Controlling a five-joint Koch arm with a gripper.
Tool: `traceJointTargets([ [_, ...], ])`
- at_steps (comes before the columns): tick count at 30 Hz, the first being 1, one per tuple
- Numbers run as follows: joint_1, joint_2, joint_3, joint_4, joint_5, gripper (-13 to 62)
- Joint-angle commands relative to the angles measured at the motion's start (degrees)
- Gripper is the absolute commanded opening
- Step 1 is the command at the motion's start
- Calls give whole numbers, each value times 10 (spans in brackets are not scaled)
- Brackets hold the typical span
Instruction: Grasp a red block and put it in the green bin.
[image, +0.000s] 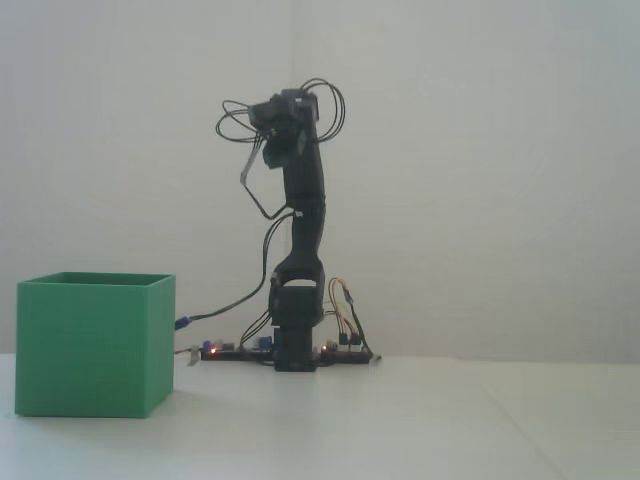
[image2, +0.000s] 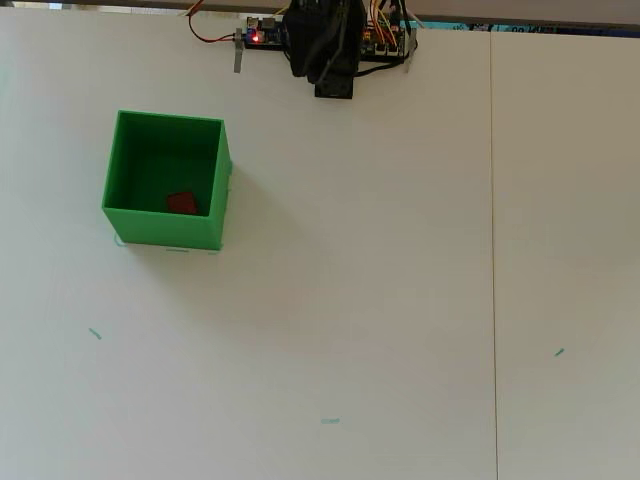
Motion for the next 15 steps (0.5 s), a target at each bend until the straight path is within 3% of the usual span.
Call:
traceJointTargets([
  [1,-11,47,42,-68,-1,349],
  [6,-13,60,250,-218,-1,349],
  [15,-13,61,439,-387,47,352],
])
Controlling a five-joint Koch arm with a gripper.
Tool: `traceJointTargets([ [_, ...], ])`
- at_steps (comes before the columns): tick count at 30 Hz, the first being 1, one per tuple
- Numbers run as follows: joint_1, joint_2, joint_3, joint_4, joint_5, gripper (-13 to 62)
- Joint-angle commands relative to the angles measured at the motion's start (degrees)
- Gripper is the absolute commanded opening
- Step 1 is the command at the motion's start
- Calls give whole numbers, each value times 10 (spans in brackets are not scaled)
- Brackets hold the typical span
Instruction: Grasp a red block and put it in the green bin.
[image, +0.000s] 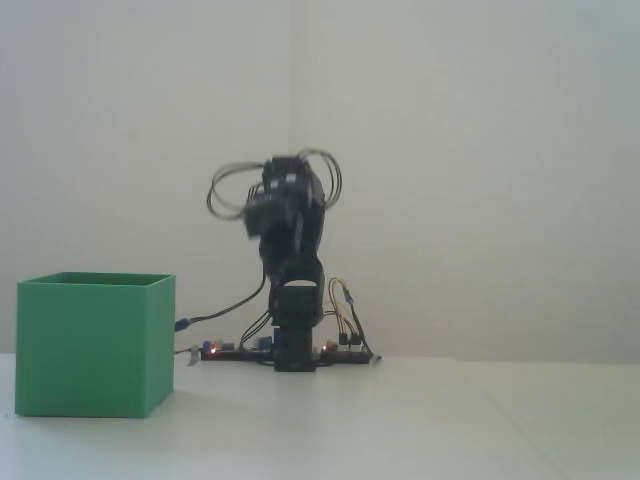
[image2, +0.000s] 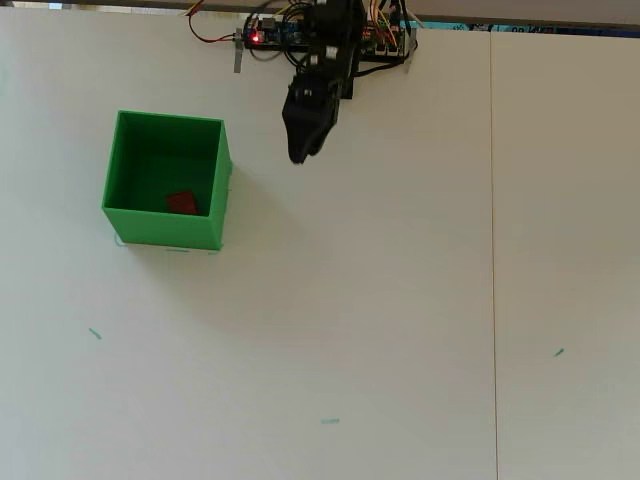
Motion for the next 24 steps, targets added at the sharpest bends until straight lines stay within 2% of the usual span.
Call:
traceJointTargets([
  [1,-6,56,16,-113,24,352],
  [24,-61,57,474,-506,24,354],
])
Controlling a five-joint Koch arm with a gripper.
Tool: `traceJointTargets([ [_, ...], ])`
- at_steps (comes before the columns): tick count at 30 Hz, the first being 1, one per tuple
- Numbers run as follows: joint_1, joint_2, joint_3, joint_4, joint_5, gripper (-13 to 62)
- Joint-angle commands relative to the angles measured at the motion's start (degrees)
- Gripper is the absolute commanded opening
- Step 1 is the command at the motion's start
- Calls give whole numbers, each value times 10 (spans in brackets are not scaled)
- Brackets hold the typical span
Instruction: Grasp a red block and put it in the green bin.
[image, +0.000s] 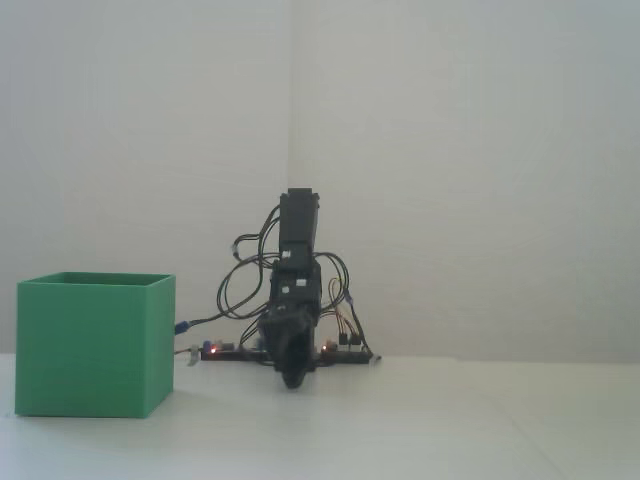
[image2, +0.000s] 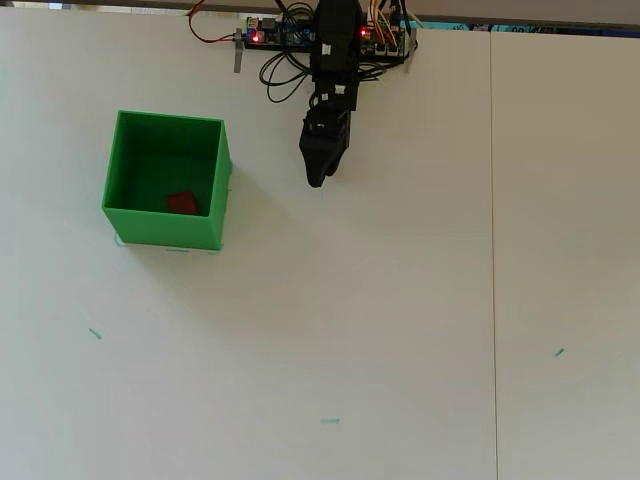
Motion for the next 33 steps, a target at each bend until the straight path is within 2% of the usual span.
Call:
traceJointTargets([
  [1,-4,57,12,-76,-3,354],
  [8,-5,57,113,-172,-9,354],
  [18,-5,54,112,-171,-6,355],
  [26,-10,53,112,-54,-9,352],
  [33,-6,52,112,-39,-10,351],
])
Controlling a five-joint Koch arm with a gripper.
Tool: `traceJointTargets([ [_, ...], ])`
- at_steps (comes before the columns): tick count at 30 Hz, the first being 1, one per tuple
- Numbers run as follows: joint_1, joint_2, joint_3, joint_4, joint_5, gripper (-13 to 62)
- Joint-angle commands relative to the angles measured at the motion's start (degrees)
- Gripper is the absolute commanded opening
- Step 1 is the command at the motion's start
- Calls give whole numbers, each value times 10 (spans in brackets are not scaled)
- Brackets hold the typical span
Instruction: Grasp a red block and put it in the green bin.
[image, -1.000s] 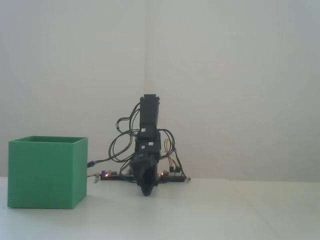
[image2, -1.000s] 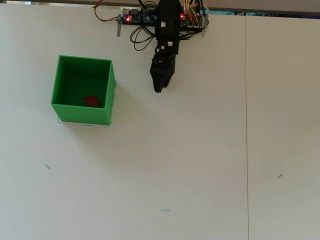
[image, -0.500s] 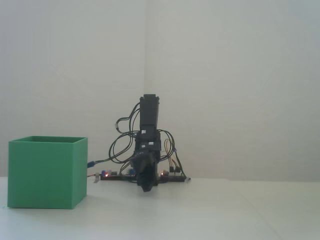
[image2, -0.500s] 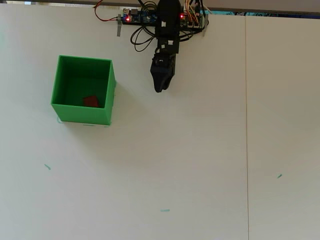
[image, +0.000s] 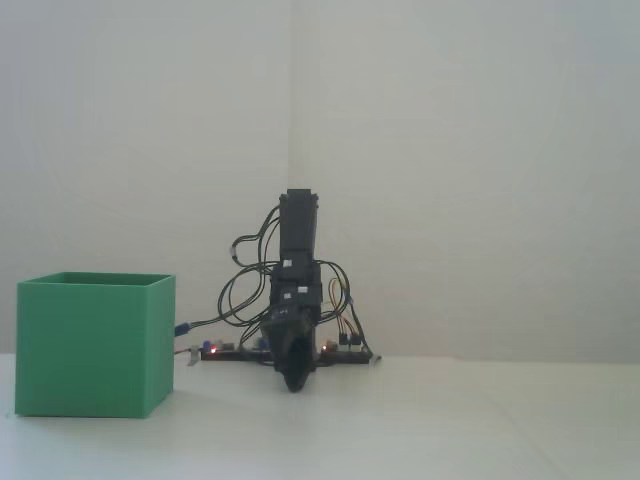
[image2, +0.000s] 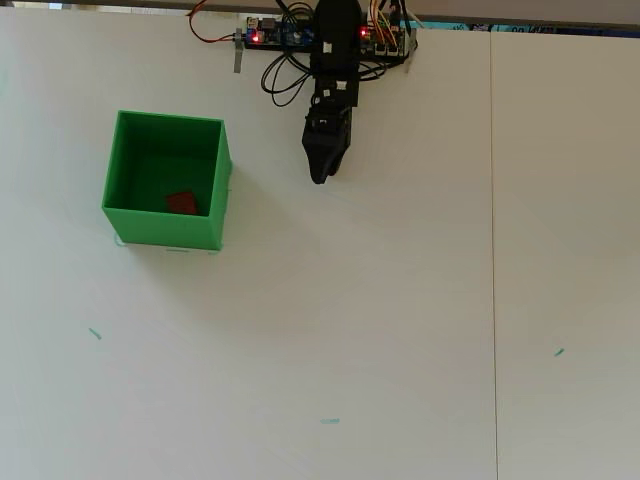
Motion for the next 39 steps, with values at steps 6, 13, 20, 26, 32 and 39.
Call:
traceJointTargets([
  [6,-1,52,36,20,-20,348],
  [13,-9,51,36,35,-113,349],
  [20,-11,51,36,41,-140,350],
  [26,-9,51,36,41,-139,349],
  [32,-9,51,36,41,-139,349],
  [39,-22,51,36,41,-166,345],
])
